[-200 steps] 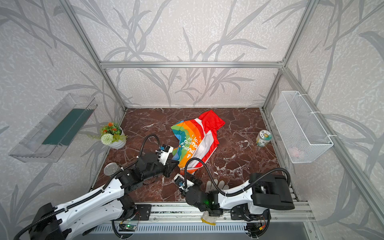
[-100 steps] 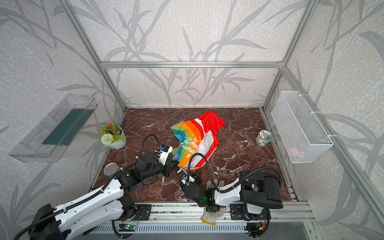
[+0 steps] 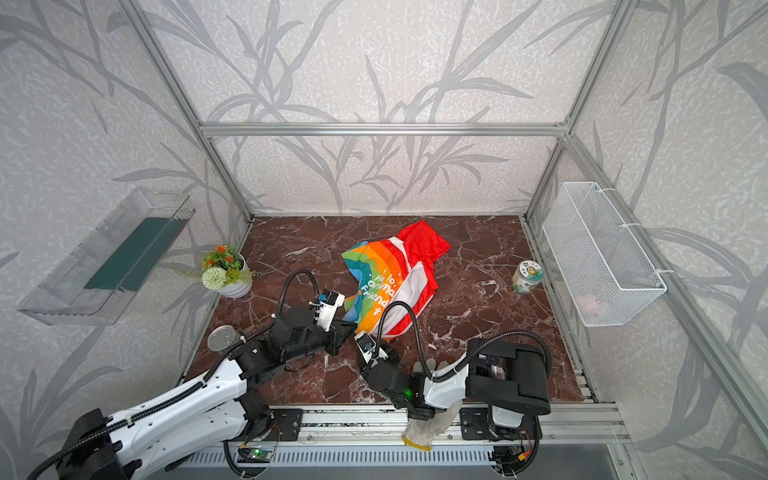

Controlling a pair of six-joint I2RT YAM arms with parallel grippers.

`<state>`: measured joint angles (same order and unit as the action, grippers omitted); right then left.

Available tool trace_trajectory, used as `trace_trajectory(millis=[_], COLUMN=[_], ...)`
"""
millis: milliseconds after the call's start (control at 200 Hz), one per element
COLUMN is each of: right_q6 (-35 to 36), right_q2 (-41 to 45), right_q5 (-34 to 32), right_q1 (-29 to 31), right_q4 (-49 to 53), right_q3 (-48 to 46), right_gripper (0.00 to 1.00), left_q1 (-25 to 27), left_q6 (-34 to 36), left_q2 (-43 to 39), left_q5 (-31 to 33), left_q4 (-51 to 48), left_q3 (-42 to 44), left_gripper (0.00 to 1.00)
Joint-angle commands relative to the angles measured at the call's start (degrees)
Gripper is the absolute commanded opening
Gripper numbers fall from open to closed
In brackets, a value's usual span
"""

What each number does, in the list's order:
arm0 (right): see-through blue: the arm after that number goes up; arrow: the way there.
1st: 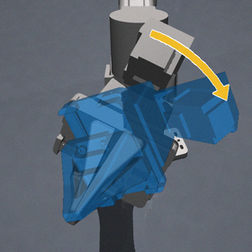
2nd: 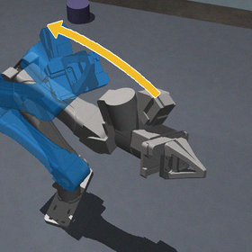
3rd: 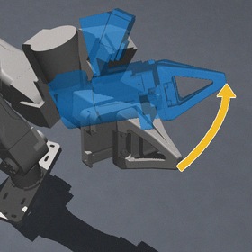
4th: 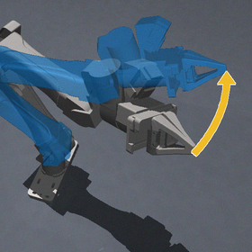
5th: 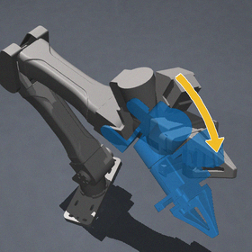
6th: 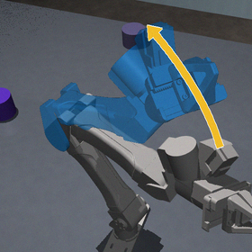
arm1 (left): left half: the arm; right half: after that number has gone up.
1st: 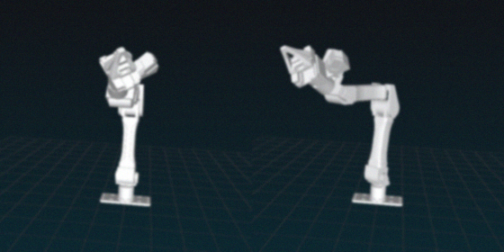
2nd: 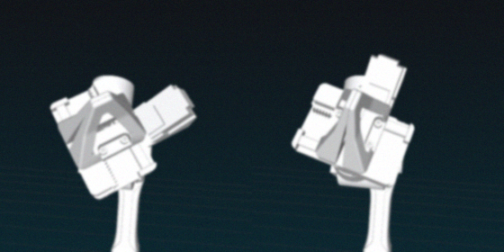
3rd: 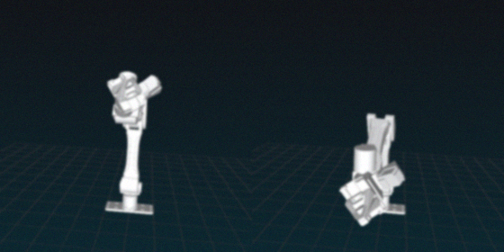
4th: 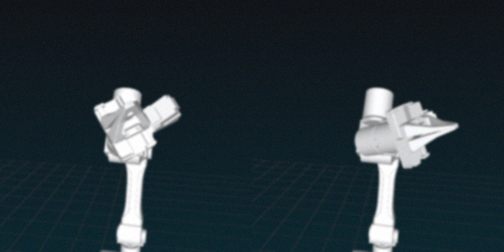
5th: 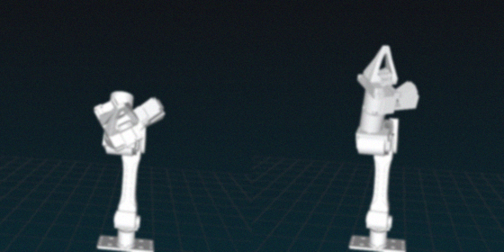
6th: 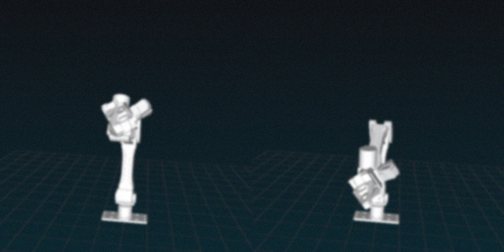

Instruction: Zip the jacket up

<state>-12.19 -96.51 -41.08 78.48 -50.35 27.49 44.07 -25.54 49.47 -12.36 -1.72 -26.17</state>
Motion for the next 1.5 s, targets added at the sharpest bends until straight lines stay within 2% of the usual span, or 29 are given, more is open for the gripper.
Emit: trace_trajectory(millis=[0,60,130,200,275,365,425,480,675,815,910,1246,1496], right_q6=[0.7,1.2,-0.3,-1.0,-1.8,-1.2,0.4,2.1,10.8,21.0,25.4,24.9,24.9], right_q2=[-1.0,-0.6,1.8,4.2,7.5,11.3,12.9,13.9,15.3,9.6,5.4,-3.7,-7.3], right_q5=[0.0,1.4,3.1,4.1,5.6,9.0,11.7,13.3,16.3,18.7,20.2,29.5,32.5], right_q1=[-1.6,-2.1,-2.5,-2.5,-2.5,-2.5,-2.4,-2.4,-2.4,-2.4,-3.3,-8.4,-9.1], right_q4=[-6.0,-7.1,-2.2,1.8,7.2,19.8,27.7,30.6,28.4,22.8,21.0,19.2,19.7], right_q3=[-0.6,-1.5,-1.4,-1.4,-0.9,1.7,4.2,5.1,3.8,4.7,7.0,13.8,16.3], right_gripper=[0.52,0.54,0.56,0.58,0.59,0.59,0.59,0.59,0.57,0.57,0.56,0.53,0.47], left_q1=[-0.3,-1.5,-4.6,-6.6,-8.8,-10.4,-11.4,-11.9,-14.5,-16.5,-17.0,-19.0,-20.9], left_q6=[-1.4,-1.4,-1.1,-0.1,4.1,6.0,7.1,6.2,2.2,1.5,1.2,0.0,-1.3], left_q2=[0.4,2.3,5.8,10.4,16.7,23.5,26.1,26.8,28.3,31.4,33.1,36.4,39.2], left_q5=[2.4,4.3,1.8,1.8,0.8,1.8,-0.6,-1.6,-2.1,-5.3,-6.6,-9.8,-12.6], left_q4=[-2.8,-5.3,-7.5,-12.4,-17.5,-22.6,-21.8,-19.5,-11.3,-11.8,-12.1,-11.8,-10.7], left_q3=[-0.5,-1.7,-3.7,-6.7,-10.2,-14.6,-15.9,-16.0,-13.6,-14.1,-14.3,-15.0,-15.7], left_gripper=[0.0,0.0,0.0,0.0,0.0,0.0,0.0,0.0,0.0,0.0,0.0,0.0,0.0])
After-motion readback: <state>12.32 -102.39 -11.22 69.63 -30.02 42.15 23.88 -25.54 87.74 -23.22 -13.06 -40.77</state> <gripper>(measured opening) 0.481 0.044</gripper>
